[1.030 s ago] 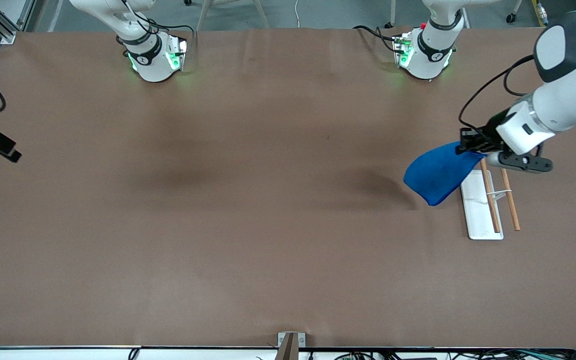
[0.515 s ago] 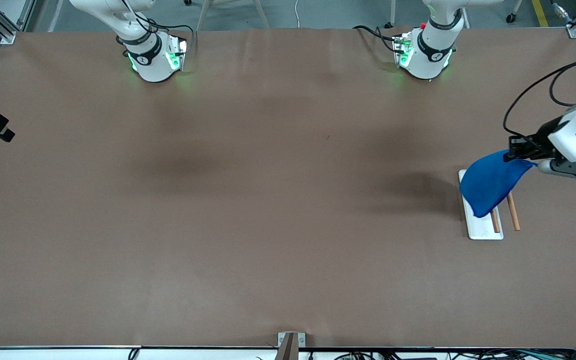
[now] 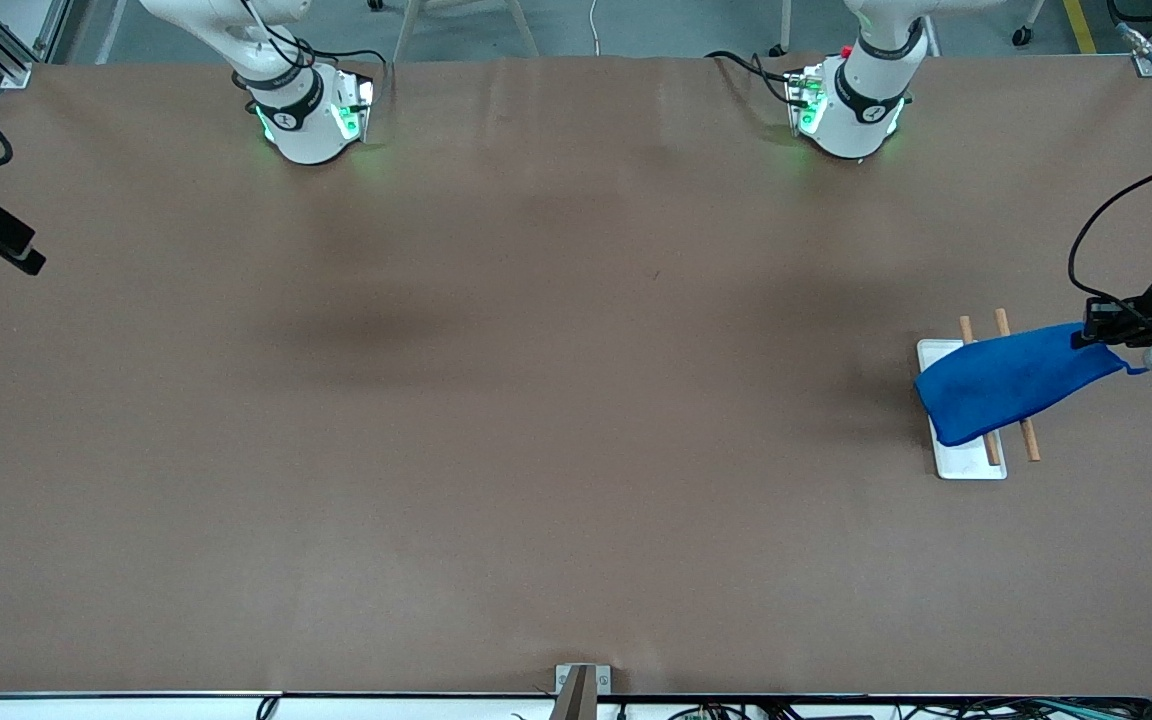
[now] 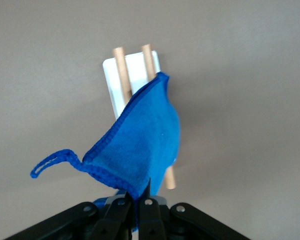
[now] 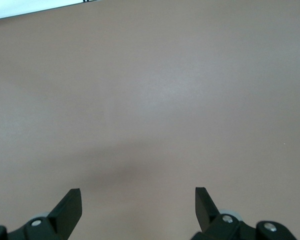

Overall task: Right arm passes towel to left arm to hang
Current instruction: 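Lower the towel over the wooden dowels with the left gripper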

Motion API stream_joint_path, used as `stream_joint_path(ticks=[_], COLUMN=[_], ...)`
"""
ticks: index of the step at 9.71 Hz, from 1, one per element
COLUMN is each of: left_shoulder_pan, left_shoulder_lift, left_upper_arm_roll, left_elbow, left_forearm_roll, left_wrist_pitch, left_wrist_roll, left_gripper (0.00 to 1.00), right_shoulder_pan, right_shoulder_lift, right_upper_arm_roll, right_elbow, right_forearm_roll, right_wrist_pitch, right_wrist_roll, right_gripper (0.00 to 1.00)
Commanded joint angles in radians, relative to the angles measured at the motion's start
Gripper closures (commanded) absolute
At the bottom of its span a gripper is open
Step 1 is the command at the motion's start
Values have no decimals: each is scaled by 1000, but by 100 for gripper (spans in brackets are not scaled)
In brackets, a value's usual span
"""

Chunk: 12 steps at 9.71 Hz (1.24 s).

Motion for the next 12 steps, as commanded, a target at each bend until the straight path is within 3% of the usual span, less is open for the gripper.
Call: stream_joint_path(ticks=[1, 8, 9, 10, 11, 12], left_shoulder_pan=[14, 37, 40, 40, 40, 37], left_shoulder_lift=[78, 184, 190, 193, 190, 185], left_upper_arm_roll=[20, 62, 62, 62, 62, 60], left_elbow=[7, 7, 10, 10, 10, 33], left_forearm_roll=[17, 28, 22, 29, 28, 22], left_wrist_pitch=[18, 150, 153, 183, 205, 219], left_wrist_roll=[55, 141, 138, 141, 141, 132], left_gripper=[100, 96, 77, 35, 8, 6], right_shoulder_pan=[-38, -22, -17, -18, -14, -8], right_shoulder_lift=[-29, -26, -25, -23, -23, -23], right_upper_arm_roll=[17, -3, -6, -6, -6, -5], right_elbow=[-21, -5, -4, -4, -2, -2], right_forearm_roll=[-20, -16, -19, -19, -19, -19], right_wrist_pitch=[-4, 2, 6, 11, 17, 17], right_wrist_roll=[-18, -4, -7, -7, -12, -16], right_gripper=[0, 0, 0, 0, 0, 0])
